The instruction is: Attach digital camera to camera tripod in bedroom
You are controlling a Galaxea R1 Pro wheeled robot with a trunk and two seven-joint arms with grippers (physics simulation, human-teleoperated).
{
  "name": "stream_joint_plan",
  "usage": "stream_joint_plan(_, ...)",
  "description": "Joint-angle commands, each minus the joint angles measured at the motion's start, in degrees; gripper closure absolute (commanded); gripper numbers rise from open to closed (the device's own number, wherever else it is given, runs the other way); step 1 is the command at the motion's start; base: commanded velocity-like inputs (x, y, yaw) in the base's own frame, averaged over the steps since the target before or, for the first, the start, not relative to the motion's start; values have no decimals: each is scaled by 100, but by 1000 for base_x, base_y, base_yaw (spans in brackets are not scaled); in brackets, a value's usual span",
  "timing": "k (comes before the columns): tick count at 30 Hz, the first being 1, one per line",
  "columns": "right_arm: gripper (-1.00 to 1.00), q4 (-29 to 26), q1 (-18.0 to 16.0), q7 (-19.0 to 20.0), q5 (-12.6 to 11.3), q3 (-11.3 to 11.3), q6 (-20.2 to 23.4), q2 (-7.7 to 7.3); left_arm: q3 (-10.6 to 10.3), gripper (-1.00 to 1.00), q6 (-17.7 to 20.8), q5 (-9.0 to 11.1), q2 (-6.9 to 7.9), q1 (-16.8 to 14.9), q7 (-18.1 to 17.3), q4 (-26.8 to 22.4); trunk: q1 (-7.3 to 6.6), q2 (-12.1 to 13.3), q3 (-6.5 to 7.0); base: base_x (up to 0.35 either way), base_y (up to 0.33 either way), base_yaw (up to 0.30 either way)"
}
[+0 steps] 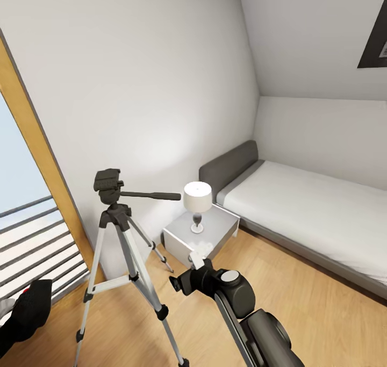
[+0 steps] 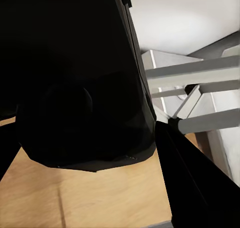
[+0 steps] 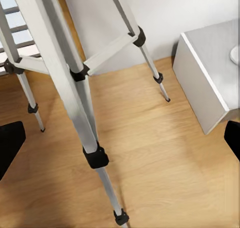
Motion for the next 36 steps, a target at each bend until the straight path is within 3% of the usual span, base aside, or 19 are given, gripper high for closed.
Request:
stream_joint_plan(1,-100,-5,-5,16,30,1,26,1,8,100,28,-4,1,-1,-31,-5,2,-7,-8,0,0,-12)
stream_joint_plan(24,-100,-22,-1,-26,27,9,26,-1,8,100,25,-4,1,-1,-29,-5,2,-7,-8,2,79,-2)
stream_joint_plan(36,-100,-56,-1,-26,28,8,26,-1,3,100,5,-1,0,-1,-27,-5,2,-7,-8,165,87,0)
